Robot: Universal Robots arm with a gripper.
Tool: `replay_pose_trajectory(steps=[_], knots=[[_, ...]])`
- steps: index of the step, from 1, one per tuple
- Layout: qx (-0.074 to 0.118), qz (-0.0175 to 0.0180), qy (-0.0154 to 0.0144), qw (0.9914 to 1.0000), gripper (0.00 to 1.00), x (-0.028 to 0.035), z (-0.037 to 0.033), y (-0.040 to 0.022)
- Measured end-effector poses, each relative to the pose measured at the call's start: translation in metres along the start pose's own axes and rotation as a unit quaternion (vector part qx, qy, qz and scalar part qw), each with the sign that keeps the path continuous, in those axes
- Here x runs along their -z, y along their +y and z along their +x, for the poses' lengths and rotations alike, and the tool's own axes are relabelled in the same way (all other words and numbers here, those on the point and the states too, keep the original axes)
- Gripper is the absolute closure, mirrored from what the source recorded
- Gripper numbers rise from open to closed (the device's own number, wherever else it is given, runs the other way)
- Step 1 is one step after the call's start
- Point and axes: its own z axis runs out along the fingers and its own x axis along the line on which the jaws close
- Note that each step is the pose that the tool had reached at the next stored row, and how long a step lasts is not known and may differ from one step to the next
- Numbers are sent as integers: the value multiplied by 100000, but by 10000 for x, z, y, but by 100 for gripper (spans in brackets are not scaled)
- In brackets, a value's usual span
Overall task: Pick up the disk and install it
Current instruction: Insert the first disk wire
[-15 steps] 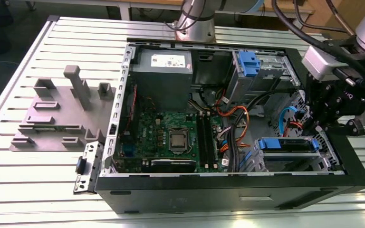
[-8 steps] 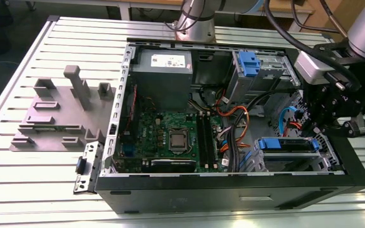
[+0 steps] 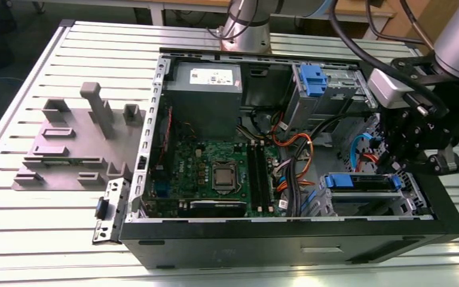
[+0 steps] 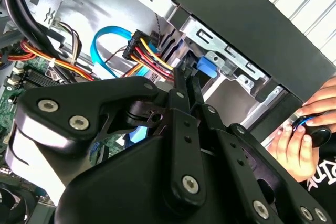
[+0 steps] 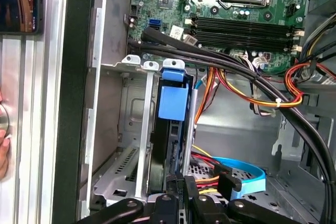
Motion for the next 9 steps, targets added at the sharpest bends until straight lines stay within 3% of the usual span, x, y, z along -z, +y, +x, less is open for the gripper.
replay_pose_trajectory(steps=[9], knots=[[-15,0,-6,100000,83,-11,20,46]])
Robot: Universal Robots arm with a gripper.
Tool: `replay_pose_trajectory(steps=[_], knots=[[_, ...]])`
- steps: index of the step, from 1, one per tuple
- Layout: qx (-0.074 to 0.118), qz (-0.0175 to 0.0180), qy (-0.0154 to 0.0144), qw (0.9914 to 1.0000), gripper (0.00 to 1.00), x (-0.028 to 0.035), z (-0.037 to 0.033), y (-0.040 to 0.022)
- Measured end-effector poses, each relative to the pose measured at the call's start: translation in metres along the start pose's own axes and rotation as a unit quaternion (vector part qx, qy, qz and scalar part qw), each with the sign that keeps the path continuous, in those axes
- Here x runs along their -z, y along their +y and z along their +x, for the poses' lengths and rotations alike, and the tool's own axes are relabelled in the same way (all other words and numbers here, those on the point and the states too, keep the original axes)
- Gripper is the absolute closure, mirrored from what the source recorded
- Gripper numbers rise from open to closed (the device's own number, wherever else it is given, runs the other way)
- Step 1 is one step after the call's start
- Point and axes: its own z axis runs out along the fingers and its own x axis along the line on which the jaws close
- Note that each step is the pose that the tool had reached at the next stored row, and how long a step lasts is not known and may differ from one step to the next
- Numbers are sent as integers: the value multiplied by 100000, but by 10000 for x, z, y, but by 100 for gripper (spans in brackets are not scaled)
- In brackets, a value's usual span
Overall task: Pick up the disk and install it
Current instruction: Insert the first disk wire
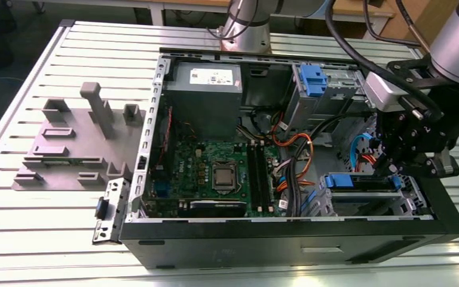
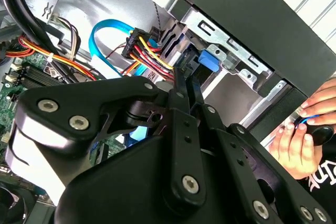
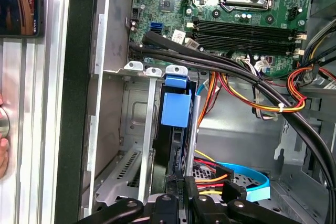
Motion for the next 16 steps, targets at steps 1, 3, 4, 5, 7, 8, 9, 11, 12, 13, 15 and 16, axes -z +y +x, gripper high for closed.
replay_pose_trajectory(steps=[1,3,4,5,7,8,9,11,12,13,15,16], knots=[[1,2,1,100000,83,0,0,0],[-1,6,0,100000,83,3,0,0],[2,4,10,100000,83,7,0,0],[-1,6,-5,100000,83,7,0,0],[-1,8,-5,100000,83,7,0,0],[2,10,8,100000,83,8,2,0],[1,14,11,100000,83,8,5,0],[-3,16,2,100000,83,7,12,2],[-18,25,8,100000,83,7,14,3],[-73,39,5,100000,83,6,15,7],[-217,92,24,100000,83,5,16,21],[-305,112,30,99999,83,4,16,28]])
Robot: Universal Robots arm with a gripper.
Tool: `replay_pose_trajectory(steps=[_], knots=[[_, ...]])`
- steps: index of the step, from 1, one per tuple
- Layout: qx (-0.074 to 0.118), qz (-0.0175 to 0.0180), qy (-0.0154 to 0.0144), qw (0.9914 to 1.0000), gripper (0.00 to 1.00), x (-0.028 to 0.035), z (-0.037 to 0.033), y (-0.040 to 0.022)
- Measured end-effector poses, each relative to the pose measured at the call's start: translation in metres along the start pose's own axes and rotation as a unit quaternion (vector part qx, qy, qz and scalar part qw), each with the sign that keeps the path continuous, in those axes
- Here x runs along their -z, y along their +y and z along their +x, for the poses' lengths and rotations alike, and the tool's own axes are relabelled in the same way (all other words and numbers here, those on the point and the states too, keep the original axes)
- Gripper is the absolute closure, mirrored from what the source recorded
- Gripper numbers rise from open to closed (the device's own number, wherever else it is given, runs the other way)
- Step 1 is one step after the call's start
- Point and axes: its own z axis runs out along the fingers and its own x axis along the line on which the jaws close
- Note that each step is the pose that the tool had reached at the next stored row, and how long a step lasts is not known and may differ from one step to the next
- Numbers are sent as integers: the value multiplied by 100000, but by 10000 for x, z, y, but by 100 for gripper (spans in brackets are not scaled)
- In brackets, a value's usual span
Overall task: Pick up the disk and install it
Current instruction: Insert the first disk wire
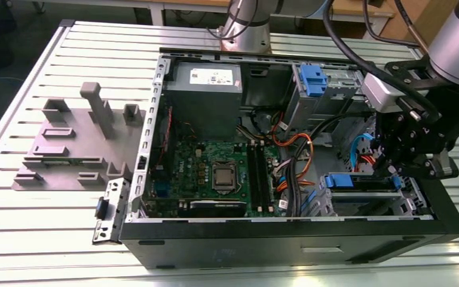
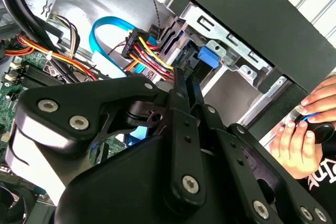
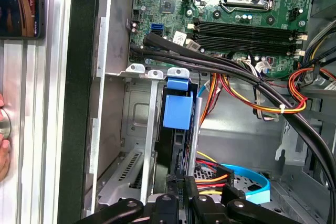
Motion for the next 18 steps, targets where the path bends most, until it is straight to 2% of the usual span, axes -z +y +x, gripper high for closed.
replay_pose_trajectory(steps=[6,18], knots=[[-1146,-49,96,99993,83,-13,0,3],[-1302,-55,108,99991,83,-51,2,6]])
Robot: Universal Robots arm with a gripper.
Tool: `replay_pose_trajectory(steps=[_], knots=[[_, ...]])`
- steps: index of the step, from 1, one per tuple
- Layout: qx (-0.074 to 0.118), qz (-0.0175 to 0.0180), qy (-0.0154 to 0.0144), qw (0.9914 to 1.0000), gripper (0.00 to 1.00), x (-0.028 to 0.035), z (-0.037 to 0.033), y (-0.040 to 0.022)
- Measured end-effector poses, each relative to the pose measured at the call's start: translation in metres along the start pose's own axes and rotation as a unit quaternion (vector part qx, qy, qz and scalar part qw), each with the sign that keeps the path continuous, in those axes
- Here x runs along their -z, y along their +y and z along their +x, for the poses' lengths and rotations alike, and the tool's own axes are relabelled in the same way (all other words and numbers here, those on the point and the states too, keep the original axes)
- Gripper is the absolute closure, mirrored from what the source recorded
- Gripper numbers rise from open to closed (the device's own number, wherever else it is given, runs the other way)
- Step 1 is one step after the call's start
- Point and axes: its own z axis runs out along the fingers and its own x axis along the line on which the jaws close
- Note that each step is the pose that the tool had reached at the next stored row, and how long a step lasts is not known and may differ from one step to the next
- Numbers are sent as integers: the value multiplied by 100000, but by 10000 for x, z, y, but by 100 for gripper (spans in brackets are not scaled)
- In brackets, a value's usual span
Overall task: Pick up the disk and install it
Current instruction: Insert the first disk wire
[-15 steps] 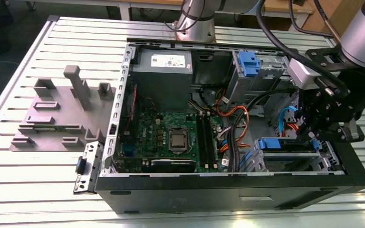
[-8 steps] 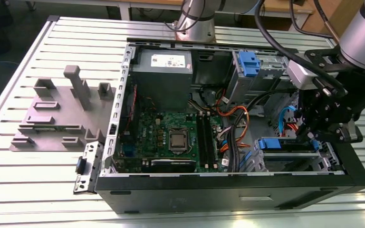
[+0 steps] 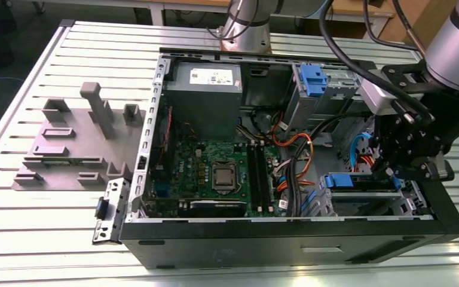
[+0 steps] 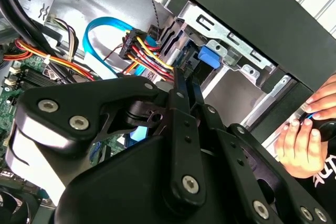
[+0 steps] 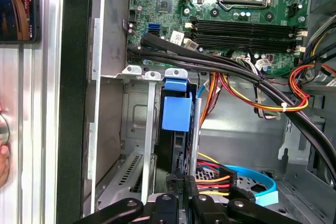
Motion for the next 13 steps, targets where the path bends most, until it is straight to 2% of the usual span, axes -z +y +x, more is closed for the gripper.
replay_pose_trajectory(steps=[13], knots=[[-234,-13,4,100000,83,-15,2,1]])
